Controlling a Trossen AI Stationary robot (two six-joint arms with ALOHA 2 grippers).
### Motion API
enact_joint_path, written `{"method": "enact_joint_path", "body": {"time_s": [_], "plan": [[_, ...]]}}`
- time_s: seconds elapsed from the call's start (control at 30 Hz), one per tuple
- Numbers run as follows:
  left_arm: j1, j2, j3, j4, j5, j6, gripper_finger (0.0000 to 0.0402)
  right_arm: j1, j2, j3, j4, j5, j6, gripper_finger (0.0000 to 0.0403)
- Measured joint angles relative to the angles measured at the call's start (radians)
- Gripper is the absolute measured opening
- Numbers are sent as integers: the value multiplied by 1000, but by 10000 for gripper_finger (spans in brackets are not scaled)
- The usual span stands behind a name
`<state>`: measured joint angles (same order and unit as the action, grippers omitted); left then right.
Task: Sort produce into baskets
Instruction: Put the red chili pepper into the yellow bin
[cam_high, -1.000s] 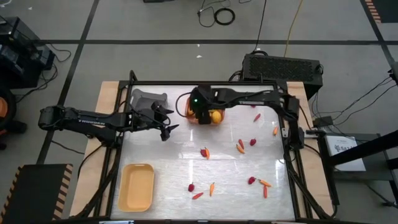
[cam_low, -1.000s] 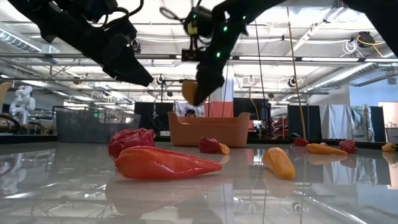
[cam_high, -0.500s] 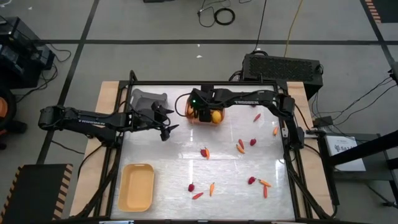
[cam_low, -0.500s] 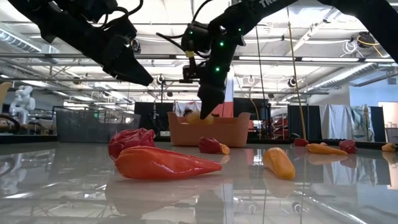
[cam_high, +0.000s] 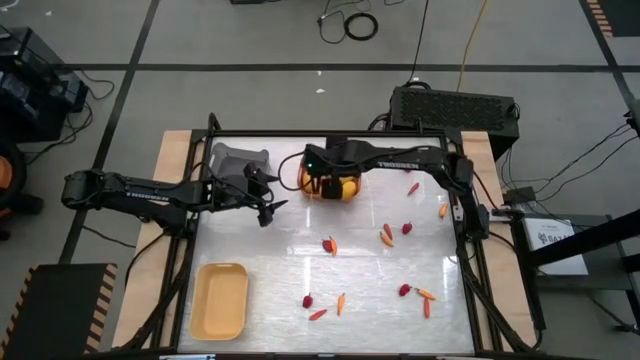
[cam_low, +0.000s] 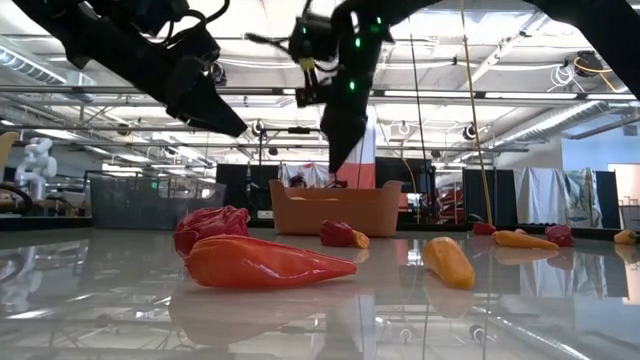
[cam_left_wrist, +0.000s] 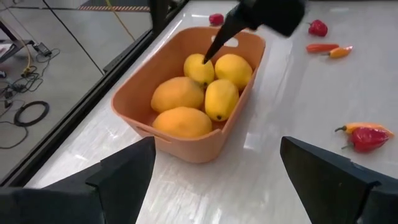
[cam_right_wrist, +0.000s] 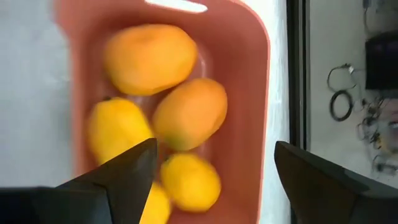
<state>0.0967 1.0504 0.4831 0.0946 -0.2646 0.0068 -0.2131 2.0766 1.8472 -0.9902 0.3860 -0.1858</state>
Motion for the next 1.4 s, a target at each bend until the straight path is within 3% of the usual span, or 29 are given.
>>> {"method": "enact_joint_path", "body": {"time_s": [0.3,0.47,0.7,0.93,1.1,1.23,1.4], "plan": [[0,0,0,3,0,-21,352,91,-2,145,-325,-7,322,313],[-1,0,0,0,16,-106,352,171,-2,120,-507,-50,484,313],[-41,0,0,-1,87,-211,352,373,-67,5,-534,24,634,313],[-158,2,0,94,139,-308,352,617,-166,-174,-439,156,949,313],[-276,8,0,292,165,-248,352,776,-210,-365,-162,251,1159,313],[-362,8,0,385,167,-156,352,854,-214,-449,55,299,1150,313],[-426,29,0,417,167,-105,352,866,-219,-452,146,329,1082,313]]}}
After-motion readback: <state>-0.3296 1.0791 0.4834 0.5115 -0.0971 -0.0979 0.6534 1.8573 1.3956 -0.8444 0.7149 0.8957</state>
